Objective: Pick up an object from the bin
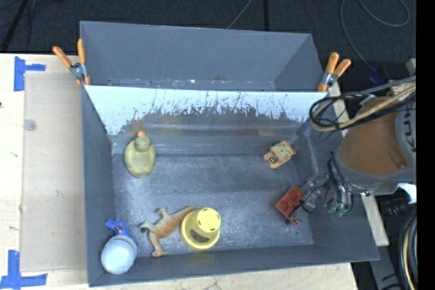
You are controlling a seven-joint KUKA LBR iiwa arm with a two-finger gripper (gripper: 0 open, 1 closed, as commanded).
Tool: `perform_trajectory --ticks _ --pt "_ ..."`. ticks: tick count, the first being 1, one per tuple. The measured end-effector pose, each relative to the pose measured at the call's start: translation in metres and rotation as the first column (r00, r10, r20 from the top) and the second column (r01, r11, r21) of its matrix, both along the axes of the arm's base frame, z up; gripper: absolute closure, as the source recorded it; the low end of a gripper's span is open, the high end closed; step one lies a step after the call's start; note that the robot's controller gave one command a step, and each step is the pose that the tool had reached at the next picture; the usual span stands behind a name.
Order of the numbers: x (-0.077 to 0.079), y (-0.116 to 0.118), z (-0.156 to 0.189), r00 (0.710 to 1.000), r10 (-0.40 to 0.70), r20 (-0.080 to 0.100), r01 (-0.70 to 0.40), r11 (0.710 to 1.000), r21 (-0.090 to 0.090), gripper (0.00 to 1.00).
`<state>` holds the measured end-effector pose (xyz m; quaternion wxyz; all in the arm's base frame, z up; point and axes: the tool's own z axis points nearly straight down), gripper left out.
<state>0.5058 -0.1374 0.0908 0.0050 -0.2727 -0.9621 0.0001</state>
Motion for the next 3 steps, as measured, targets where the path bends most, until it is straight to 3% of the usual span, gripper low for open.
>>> perform_trajectory --ticks 1,3 --pt "0.0078 -0.0003 -0.0149 1.0 -0.008 0.004 0.008 1.0 0.001 1.0" --pt "0.0068 0.0 -0.0124 1.0 -0.008 0.003 0.008 1.0 0.001 1.0"
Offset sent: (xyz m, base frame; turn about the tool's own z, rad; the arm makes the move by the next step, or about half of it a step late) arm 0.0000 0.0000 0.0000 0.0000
